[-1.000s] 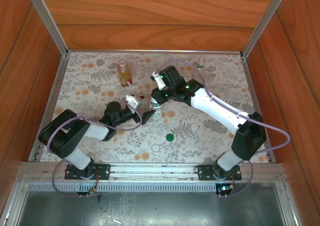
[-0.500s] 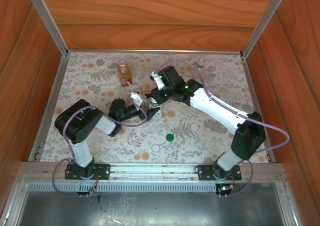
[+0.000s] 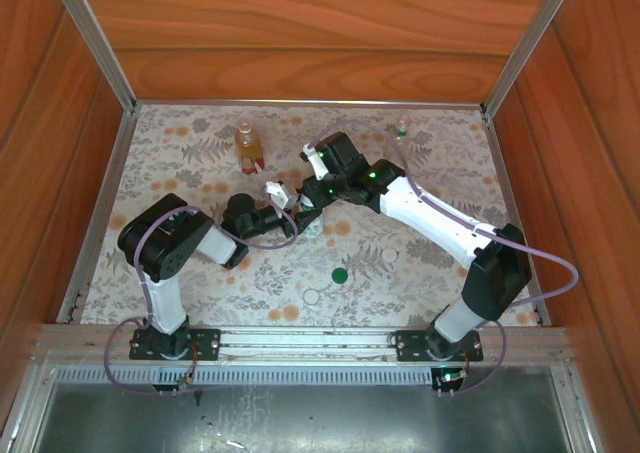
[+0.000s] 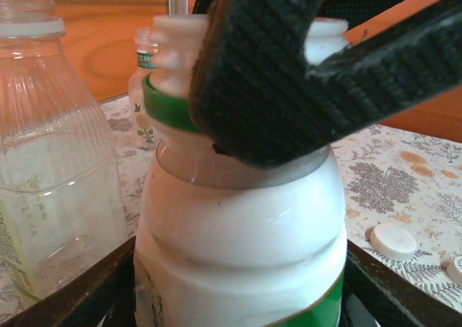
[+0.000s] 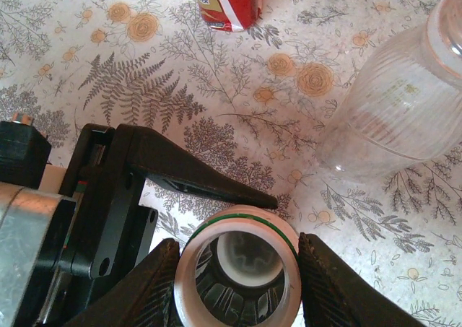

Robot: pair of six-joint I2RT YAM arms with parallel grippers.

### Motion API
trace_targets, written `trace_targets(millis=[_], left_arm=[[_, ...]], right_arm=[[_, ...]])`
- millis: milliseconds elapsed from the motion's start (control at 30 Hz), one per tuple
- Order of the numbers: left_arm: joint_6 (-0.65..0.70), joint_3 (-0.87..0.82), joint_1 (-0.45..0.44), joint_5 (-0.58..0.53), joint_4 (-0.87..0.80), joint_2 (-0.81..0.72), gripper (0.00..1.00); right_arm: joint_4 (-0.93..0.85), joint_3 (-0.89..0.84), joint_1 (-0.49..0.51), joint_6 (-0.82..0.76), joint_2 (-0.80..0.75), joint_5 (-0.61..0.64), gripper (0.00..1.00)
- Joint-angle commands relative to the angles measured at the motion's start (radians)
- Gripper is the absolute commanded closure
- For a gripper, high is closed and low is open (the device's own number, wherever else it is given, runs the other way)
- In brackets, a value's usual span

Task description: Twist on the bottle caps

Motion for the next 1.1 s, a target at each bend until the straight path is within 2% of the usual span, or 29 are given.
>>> trace_targets(millis=[0,167,367,500,733,967,1067], left_arm=[[-0.008,0.012,0.006,0.029,0.028,0.019,0.38],[-0.002,0.009,0.006,0.038,0.028,0.022,0.38],[0.023,0.003,0.013,0.071,0.027,0.018,0.38],[0.032,-0.004,0.018,0.089,0.027,0.015,0.38],[0.031,0.004,0.022,0.103,0.028,0.020,0.38],[0.020,0.023,0.022,0.122,0.028,0.025,0.25],[0.024,0.034,0.022,0.129,0.027,0.031,0.23]], right_arm=[[0.006,-0.026,0.009,0.026,-0.023,0.008,0.54],[0.085,-0.097,0.009,0.035,-0.133,-0.024,0.36],[0.173,-0.313,0.011,0.015,-0.355,-0.010,0.23],[0.152,-0.462,0.047,-0.014,-0.467,0.059,0.21],[0.106,-0.597,0.110,0.091,-0.514,0.130,0.20],[0.198,-0.638,0.111,0.165,-0.531,0.165,0.20],[0.195,-0.645,0.111,0.167,-0.539,0.177,0.20]])
